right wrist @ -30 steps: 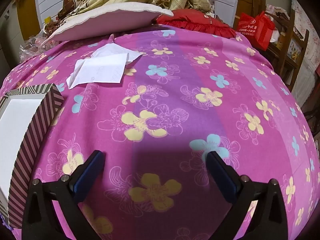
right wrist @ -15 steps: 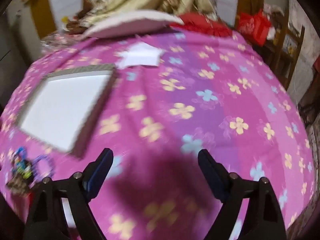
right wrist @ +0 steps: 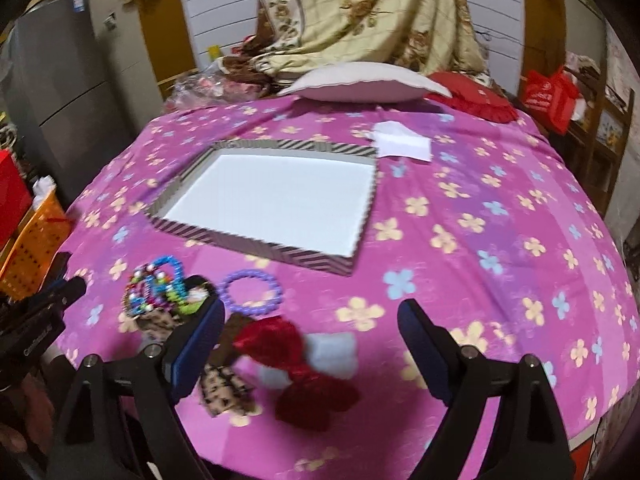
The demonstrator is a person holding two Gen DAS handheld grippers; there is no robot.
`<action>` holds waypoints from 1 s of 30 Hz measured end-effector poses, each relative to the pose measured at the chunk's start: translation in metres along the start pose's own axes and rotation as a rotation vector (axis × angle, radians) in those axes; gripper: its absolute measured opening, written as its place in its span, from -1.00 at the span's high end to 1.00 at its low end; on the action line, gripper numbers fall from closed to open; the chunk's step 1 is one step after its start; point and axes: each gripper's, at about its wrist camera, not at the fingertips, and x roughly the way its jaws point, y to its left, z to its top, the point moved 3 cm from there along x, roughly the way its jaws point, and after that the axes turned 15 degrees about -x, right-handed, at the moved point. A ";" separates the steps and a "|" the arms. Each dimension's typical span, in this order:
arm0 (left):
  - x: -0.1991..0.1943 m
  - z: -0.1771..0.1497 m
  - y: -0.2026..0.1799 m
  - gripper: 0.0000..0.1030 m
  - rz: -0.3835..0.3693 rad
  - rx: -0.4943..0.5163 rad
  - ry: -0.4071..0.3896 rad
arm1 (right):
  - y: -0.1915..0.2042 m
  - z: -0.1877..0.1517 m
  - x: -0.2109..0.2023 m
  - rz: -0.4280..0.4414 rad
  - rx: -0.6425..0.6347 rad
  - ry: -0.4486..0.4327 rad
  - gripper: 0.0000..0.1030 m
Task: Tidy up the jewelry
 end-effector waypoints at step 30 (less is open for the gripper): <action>0.000 -0.015 0.004 0.20 0.004 -0.010 0.016 | 0.025 -0.003 -0.004 0.065 -0.021 -0.011 -0.76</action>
